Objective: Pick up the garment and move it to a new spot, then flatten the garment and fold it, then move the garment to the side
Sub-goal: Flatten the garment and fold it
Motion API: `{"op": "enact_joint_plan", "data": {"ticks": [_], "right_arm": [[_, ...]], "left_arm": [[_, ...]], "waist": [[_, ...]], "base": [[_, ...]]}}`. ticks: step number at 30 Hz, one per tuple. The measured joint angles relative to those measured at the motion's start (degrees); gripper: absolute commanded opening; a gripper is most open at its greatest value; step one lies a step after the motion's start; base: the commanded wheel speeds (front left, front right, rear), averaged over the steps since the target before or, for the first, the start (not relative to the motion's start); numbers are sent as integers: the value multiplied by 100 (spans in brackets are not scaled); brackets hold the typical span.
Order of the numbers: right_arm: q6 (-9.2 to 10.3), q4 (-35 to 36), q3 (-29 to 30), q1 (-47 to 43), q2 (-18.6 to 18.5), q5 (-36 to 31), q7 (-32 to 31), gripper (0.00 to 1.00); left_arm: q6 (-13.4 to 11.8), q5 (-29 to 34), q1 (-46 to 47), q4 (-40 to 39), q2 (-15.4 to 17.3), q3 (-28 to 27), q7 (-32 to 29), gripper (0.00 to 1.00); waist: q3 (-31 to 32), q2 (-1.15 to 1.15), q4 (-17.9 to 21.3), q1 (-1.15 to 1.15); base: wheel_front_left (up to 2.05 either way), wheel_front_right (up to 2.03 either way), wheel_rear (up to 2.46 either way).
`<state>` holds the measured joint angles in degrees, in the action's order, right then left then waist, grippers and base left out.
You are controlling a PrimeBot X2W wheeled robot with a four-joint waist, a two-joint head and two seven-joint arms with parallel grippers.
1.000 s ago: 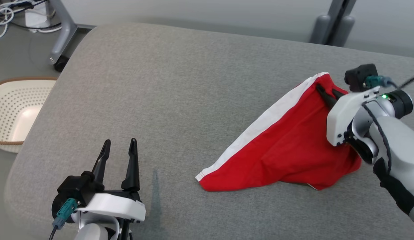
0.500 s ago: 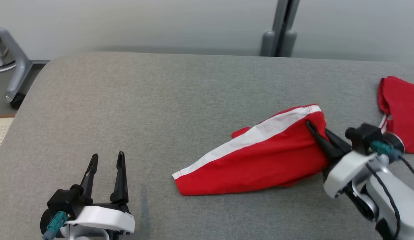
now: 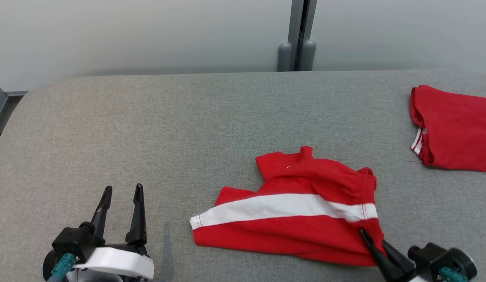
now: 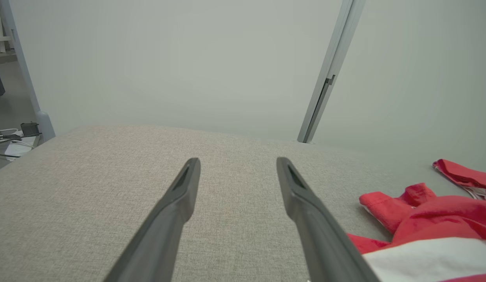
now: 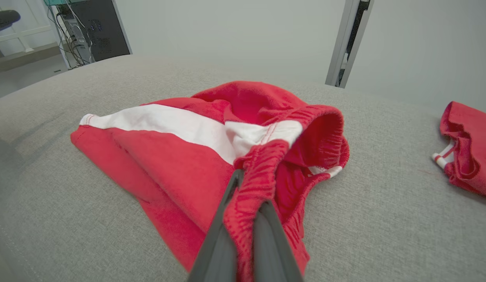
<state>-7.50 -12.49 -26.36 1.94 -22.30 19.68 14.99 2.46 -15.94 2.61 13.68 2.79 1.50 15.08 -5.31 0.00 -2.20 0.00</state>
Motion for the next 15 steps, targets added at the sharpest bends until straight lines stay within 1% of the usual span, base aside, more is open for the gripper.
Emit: {"op": "enact_joint_plan", "data": {"ticks": [3, 4, 5, 6, 9, 15], "right_arm": [[0, -141, 109, -216, 154, 8, 0, 0], [0, -223, 129, -270, 197, 20, 0, 40], [0, -248, 194, -329, 244, 20, 0, 96], [0, -269, 253, -354, 296, 35, -1, 100], [0, -179, 533, -408, 449, 27, -1, 100], [0, 188, 1020, -514, 626, -163, -1, 100]], "left_arm": [[3, 11, -16, 23, 1, -21, 0, 100], [8, 13, -26, 27, 1, -25, 1, 100], [8, 14, -47, 34, 2, -35, 1, 100], [10, 14, -71, 42, 1, -38, 1, 100], [49, 22, -125, 57, 1, -66, 1, 100], [70, 41, -223, 59, 1, -170, 1, 100]], "waist": [[61, 0, 40, 0], [85, 0, 50, 0], [106, 0, 60, 0], [128, 0, 69, 0], [193, 0, 100, 0], [312, 0, 180, 0]], "base": [[0, 0, 0], [0, 0, 0], [0, 0, 0], [0, 0, 0], [0, 0, 0], [0, 0, 0]]}}
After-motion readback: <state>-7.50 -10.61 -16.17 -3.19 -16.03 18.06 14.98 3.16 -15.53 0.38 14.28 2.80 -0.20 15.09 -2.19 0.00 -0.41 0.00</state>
